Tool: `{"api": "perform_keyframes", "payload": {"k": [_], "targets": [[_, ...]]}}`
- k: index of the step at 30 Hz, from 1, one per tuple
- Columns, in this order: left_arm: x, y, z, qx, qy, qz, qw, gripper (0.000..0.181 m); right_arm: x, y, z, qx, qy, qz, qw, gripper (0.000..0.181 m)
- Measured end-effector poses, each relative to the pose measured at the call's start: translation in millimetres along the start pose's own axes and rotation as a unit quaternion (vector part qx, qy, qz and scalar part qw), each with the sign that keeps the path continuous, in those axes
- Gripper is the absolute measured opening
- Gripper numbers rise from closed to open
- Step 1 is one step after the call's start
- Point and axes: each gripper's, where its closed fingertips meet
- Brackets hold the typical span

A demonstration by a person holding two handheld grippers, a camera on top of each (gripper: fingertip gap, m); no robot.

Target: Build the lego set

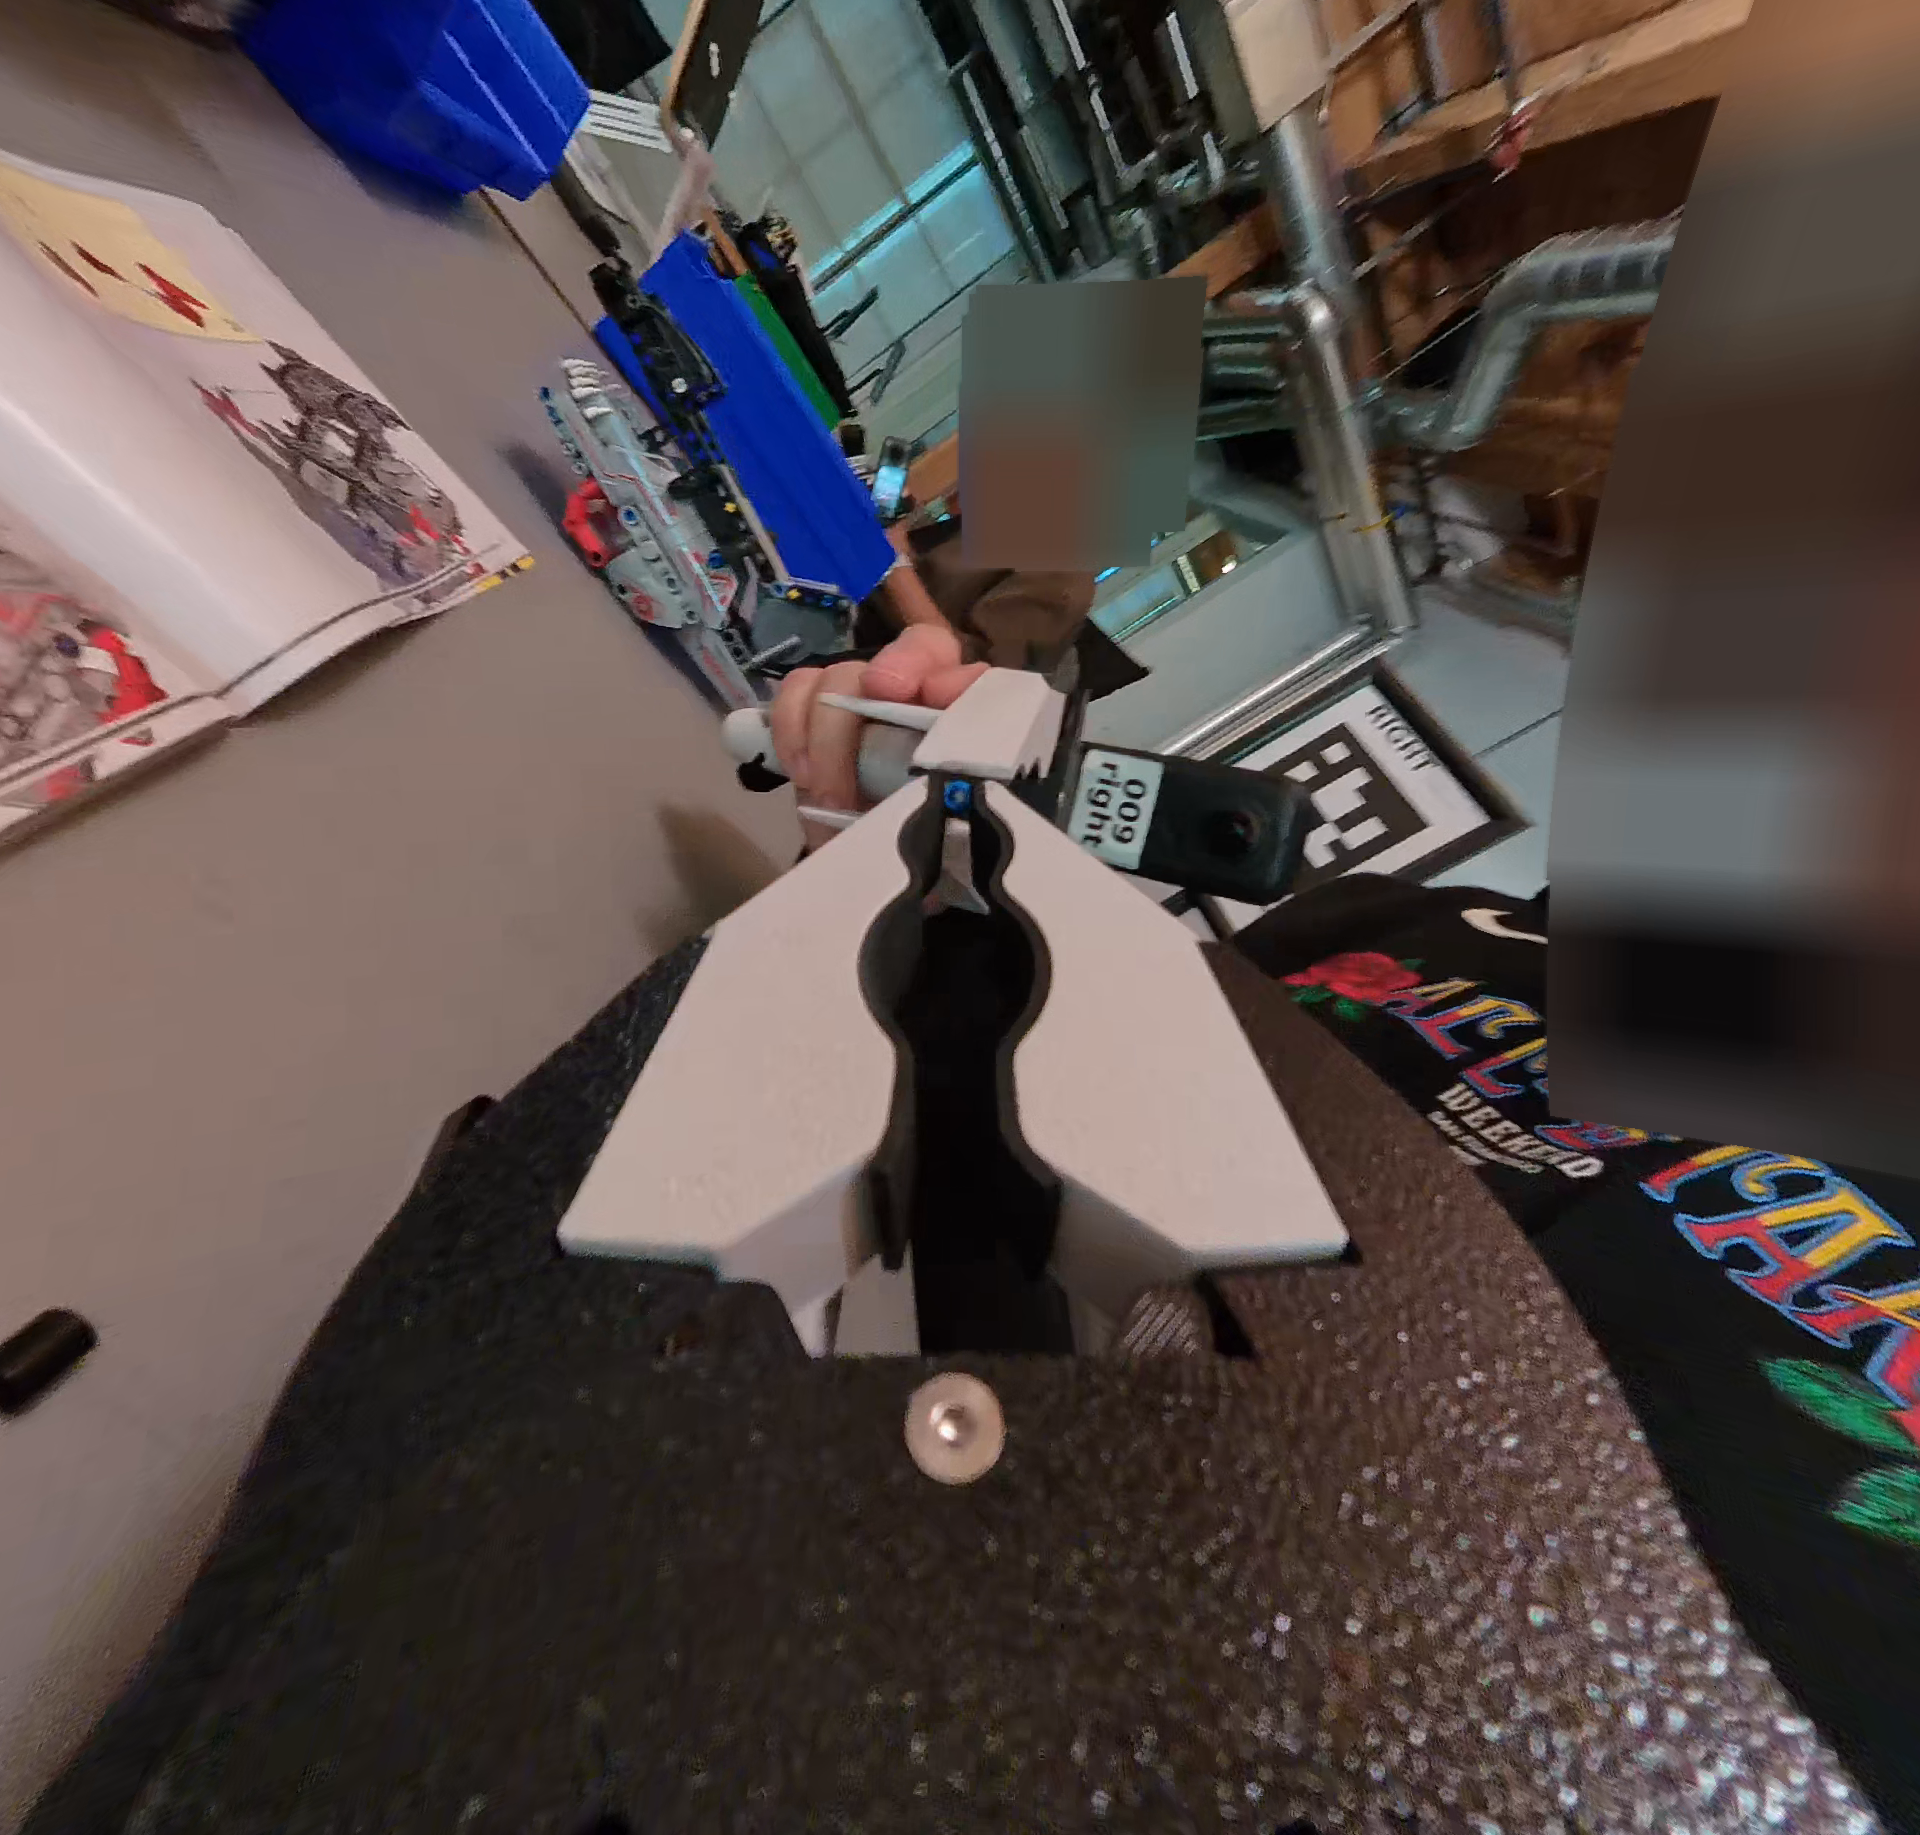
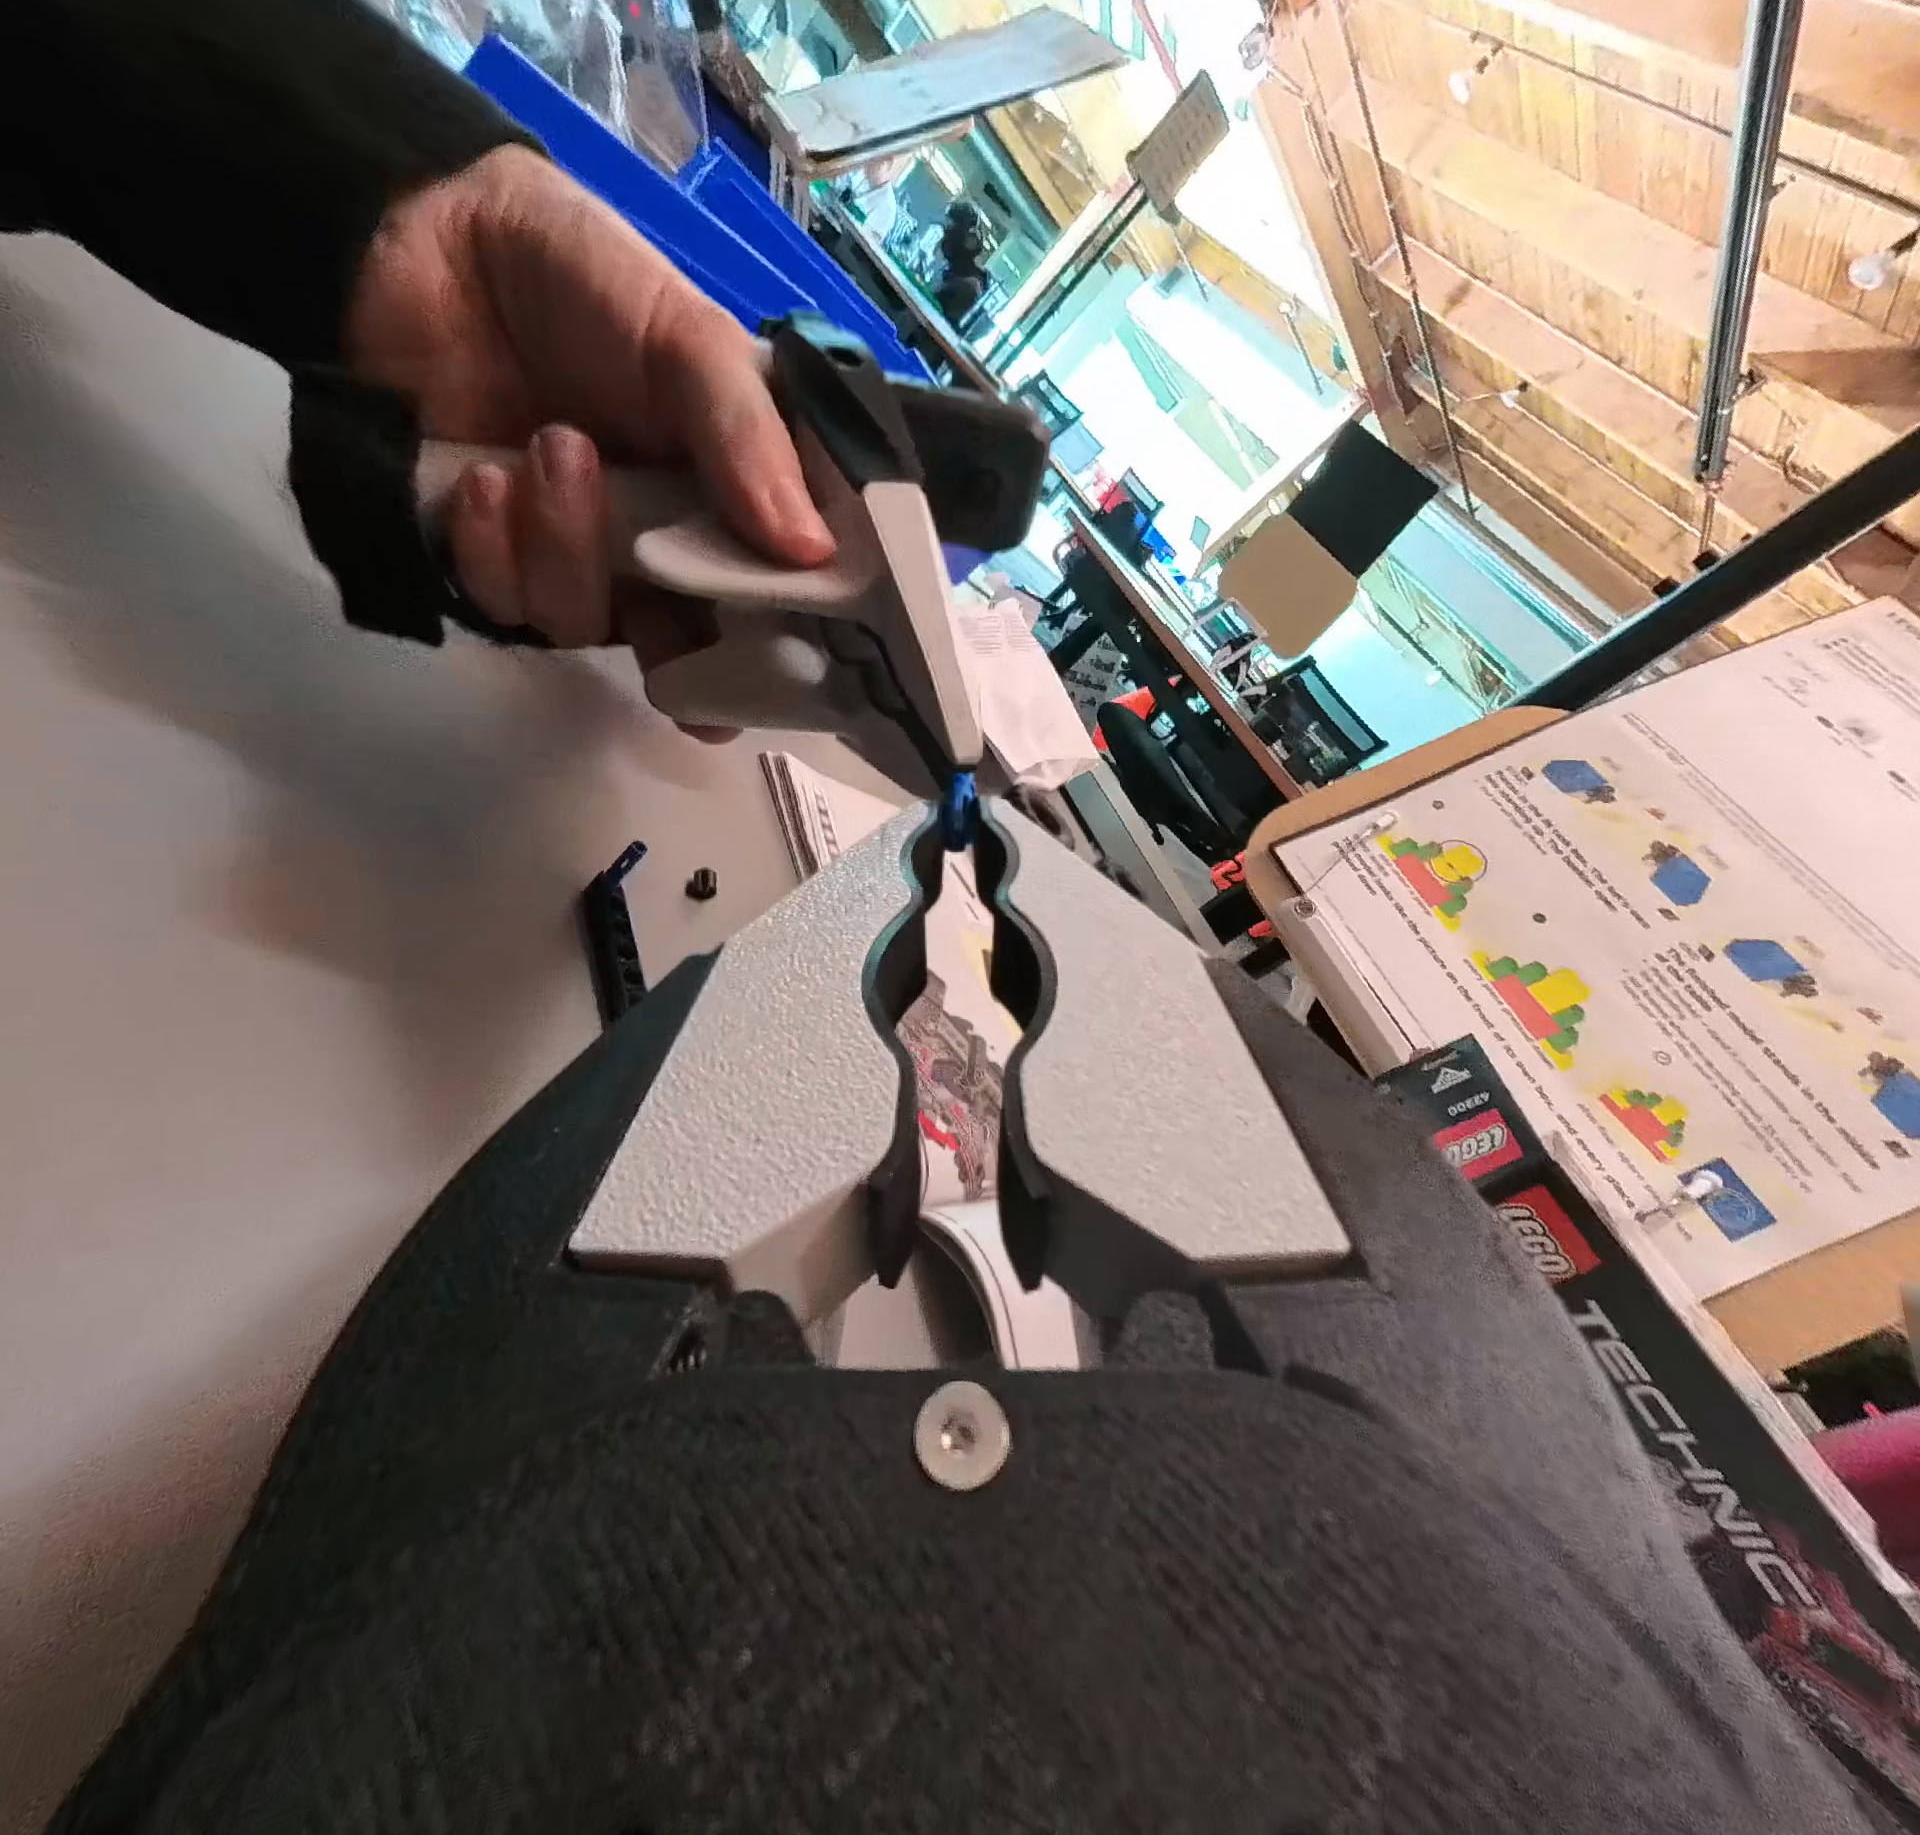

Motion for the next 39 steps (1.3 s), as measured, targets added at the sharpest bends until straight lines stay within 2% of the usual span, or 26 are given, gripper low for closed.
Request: {"api": "perform_keyframes", "payload": {"k": [1,3,5,7,8,9,11,13,16,17,18,19,22,25,28,29,31,33,34,36,39], "targets": [[0,-2,0,-0.009,-0.003,0.014,1.0,0.002,0,-1,-2,0.006,-0.008,0.003,1.0,0.003],[-1,-11,1,-0.043,-0.006,0.053,0.998,0.002,-1,-4,-9,0.018,-0.038,0.014,0.999,0.003],[0,-20,4,-0.11,-0.007,0.102,0.989,0.004,-2,-6,-17,0.006,-0.064,0.022,0.998,0.003],[4,-34,8,-0.22,-0.019,0.176,0.959,0.004,-6,-13,-30,-0.052,-0.094,0.045,0.993,0.003],[6,-36,11,-0.288,-0.023,0.207,0.935,0.004,-7,-14,-34,-0.086,-0.098,0.046,0.99,0.002],[8,-36,14,-0.362,-0.029,0.234,0.902,0.006,-6,-12,-37,-0.125,-0.101,0.043,0.986,0.002],[13,-36,19,-0.507,-0.049,0.294,0.808,0.014,-3,-13,-40,-0.213,-0.099,0.066,0.97,0.003],[15,-33,20,-0.629,-0.084,0.343,0.692,0.022,0,-12,-44,-0.292,-0.107,0.083,0.947,0.003],[9,-29,14,-0.768,-0.147,0.377,0.496,0.023,3,-21,-34,-0.35,-0.108,0.134,0.921,0.003],[7,-31,11,-0.791,-0.174,0.381,0.447,0.021,3,-24,-31,-0.35,-0.112,0.15,0.918,0.003],[6,-37,6,-0.798,-0.204,0.38,0.42,0.022,4,-26,-29,-0.345,-0.122,0.159,0.917,0.003],[4,-40,2,-0.799,-0.218,0.38,0.413,0.022,4,-26,-30,-0.338,-0.135,0.156,0.918,0.003],[-1,-43,-7,-0.784,-0.232,0.364,0.445,0.017,5,-28,-26,-0.332,-0.139,0.163,0.918,0.003],[-2,-45,-5,-0.772,-0.229,0.375,0.458,0.009,6,-27,-25,-0.326,-0.141,0.16,0.921,0.003],[-1,-42,6,-0.754,-0.185,0.394,0.492,0.002,6,-19,-25,-0.305,-0.135,0.139,0.932,0.008],[0,-41,6,-0.74,-0.169,0.385,0.525,0.002,7,-14,-24,-0.302,-0.122,0.129,0.937,0.017],[-7,-30,4,-0.679,-0.104,0.343,0.641,0.001,10,-4,-26,-0.334,-0.092,0.106,0.932,0.023],[-12,-12,8,-0.614,-0.022,0.283,0.737,0.001,11,0,-14,-0.399,-0.021,0.121,0.909,0.028],[-13,-3,11,-0.582,0.015,0.25,0.774,0.001,12,3,-5,-0.433,0.025,0.127,0.892,0.03],[-13,15,16,-0.531,0.074,0.177,0.825,0.001,14,16,4,-0.498,0.095,0.116,0.854,0.027],[-11,35,19,-0.483,0.126,0.088,0.862,0.001,14,23,13,-0.581,0.158,0.135,0.787,0.025]]}}
Point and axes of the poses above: each gripper's, where its closed fingertips meet, x back along the fingers, z out of its top, y = z × x across the jaws, and after that the axes turned 10 degrees about x, right-handed
